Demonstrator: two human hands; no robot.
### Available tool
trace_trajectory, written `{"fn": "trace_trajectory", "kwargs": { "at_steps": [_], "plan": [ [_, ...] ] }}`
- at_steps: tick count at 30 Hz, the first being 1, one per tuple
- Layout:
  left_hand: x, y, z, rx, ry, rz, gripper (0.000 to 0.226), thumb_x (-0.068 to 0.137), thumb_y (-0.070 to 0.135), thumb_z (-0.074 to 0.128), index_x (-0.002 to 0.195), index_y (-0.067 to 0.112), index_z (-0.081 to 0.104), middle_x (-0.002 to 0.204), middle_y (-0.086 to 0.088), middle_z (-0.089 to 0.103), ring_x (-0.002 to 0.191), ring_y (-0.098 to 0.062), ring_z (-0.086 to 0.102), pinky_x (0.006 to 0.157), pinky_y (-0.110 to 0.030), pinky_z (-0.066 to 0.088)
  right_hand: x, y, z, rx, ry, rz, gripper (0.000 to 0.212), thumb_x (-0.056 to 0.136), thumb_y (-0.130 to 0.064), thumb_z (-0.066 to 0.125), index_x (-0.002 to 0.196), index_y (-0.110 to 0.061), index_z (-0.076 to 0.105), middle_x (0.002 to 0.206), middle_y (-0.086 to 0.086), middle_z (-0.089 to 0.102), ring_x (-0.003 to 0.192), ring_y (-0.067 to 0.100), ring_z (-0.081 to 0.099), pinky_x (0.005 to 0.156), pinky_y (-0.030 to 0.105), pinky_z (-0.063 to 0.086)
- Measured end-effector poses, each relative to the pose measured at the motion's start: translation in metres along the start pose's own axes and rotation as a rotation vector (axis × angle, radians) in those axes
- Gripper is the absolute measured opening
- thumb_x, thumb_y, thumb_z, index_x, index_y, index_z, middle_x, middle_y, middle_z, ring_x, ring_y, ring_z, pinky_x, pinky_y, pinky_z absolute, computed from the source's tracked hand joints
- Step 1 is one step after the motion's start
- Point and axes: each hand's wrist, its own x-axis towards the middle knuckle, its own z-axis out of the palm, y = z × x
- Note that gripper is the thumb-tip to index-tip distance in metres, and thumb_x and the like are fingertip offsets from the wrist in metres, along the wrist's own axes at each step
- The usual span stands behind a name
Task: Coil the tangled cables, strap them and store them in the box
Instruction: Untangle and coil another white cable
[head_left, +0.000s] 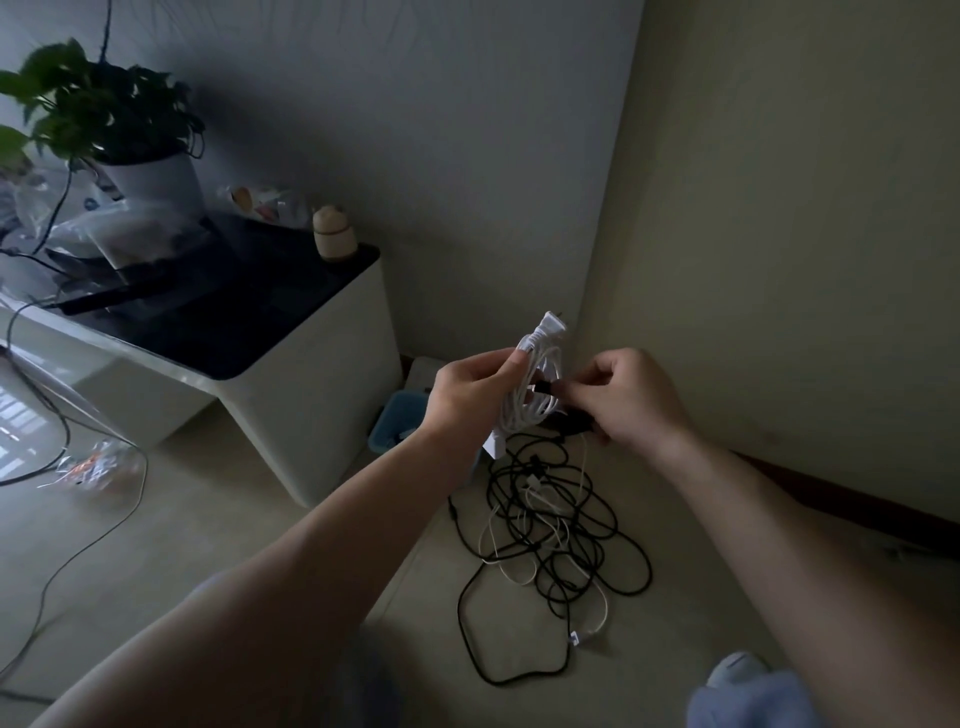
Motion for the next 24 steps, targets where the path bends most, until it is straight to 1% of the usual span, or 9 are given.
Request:
{"fn": "trace_trajectory", "kwargs": {
  "at_steps": [3, 7, 9, 10, 12, 14, 18, 22, 24],
  "plan": [
    [-0.004, -0.003, 0.005, 0.025, 0.016, 0.017, 0.021, 0.095, 0.028, 0.068, 0.104, 0.013, 0.079, 0.088, -0.007, 0.076, 0.083, -0.02, 0.07, 0.09, -0.044, 0.058, 0.0, 0.001, 0.003, -0.055, 0.039, 0.026, 0.04, 0.075, -0.044, 0.084, 0.067, -0.008, 0.068, 0.058, 0.006, 0.07, 0.038, 0.013, 0.057, 0.04, 0.025, 0.044],
    [-0.009, -0.007, 0.015, 0.052, 0.007, 0.02, 0.018, 0.094, 0.031, 0.069, 0.102, 0.019, 0.08, 0.089, -0.004, 0.078, 0.082, -0.015, 0.073, 0.081, -0.035, 0.059, -0.003, -0.001, 0.011, -0.106, 0.056, 0.029, 0.034, 0.074, -0.035, 0.08, 0.057, -0.011, 0.064, 0.05, 0.003, 0.065, 0.032, 0.008, 0.051, 0.035, 0.022, 0.038],
    [-0.01, -0.008, 0.017, 0.077, 0.021, 0.01, 0.014, 0.094, 0.032, 0.069, 0.095, 0.025, 0.081, 0.088, 0.0, 0.078, 0.081, -0.011, 0.074, 0.074, -0.029, 0.058, -0.004, -0.002, 0.014, -0.104, 0.061, 0.026, 0.034, 0.076, -0.038, 0.08, 0.059, -0.011, 0.065, 0.052, 0.003, 0.066, 0.034, 0.007, 0.052, 0.039, 0.025, 0.041],
    [-0.01, -0.008, 0.017, 0.08, 0.027, 0.001, 0.013, 0.093, 0.033, 0.069, 0.094, 0.026, 0.081, 0.087, 0.001, 0.078, 0.081, -0.011, 0.074, 0.074, -0.029, 0.058, -0.005, -0.002, 0.015, -0.088, 0.055, 0.029, 0.034, 0.078, -0.038, 0.079, 0.062, -0.01, 0.067, 0.055, 0.006, 0.068, 0.036, 0.009, 0.055, 0.041, 0.028, 0.045],
    [-0.009, -0.008, 0.017, 0.058, 0.035, -0.02, 0.015, 0.093, 0.031, 0.07, 0.097, 0.022, 0.081, 0.089, -0.003, 0.078, 0.083, -0.015, 0.074, 0.081, -0.034, 0.06, -0.005, -0.001, 0.016, -0.023, 0.018, 0.051, 0.032, 0.083, -0.036, 0.077, 0.068, -0.01, 0.07, 0.062, 0.011, 0.072, 0.044, 0.018, 0.061, 0.043, 0.032, 0.05],
    [-0.009, -0.007, 0.016, 0.021, 0.03, -0.042, 0.018, 0.093, 0.028, 0.07, 0.101, 0.016, 0.08, 0.092, -0.009, 0.078, 0.083, -0.02, 0.072, 0.087, -0.04, 0.059, -0.005, 0.001, 0.015, 0.068, -0.048, 0.081, 0.024, 0.088, -0.031, 0.075, 0.073, -0.013, 0.072, 0.069, 0.012, 0.074, 0.052, 0.022, 0.064, 0.043, 0.029, 0.05],
    [-0.01, -0.006, 0.016, 0.001, -0.004, -0.085, 0.021, 0.093, 0.027, 0.07, 0.105, 0.012, 0.079, 0.098, -0.015, 0.077, 0.092, -0.028, 0.072, 0.092, -0.044, 0.058, -0.006, 0.003, 0.012, 0.178, -0.178, 0.127, 0.015, 0.092, -0.022, 0.071, 0.078, -0.022, 0.074, 0.068, -0.004, 0.075, 0.058, 0.01, 0.07, 0.045, 0.021, 0.05],
    [-0.008, -0.006, 0.013, 0.044, -0.025, -0.078, 0.021, 0.093, 0.028, 0.071, 0.104, 0.014, 0.08, 0.095, -0.012, 0.077, 0.09, -0.026, 0.073, 0.089, -0.041, 0.059, -0.006, 0.004, 0.013, 0.309, -0.254, 0.21, 0.017, 0.095, -0.019, 0.067, 0.081, -0.023, 0.075, 0.07, -0.006, 0.075, 0.059, 0.005, 0.07, 0.048, 0.02, 0.052],
    [-0.008, -0.006, 0.011, 0.065, -0.025, -0.063, 0.02, 0.092, 0.03, 0.071, 0.103, 0.016, 0.08, 0.095, -0.009, 0.078, 0.091, -0.025, 0.074, 0.088, -0.039, 0.059, -0.006, 0.004, 0.012, 0.402, -0.305, 0.249, 0.021, 0.098, -0.012, 0.061, 0.085, -0.021, 0.076, 0.072, -0.005, 0.075, 0.06, 0.004, 0.07, 0.05, 0.019, 0.052]
  ]
}}
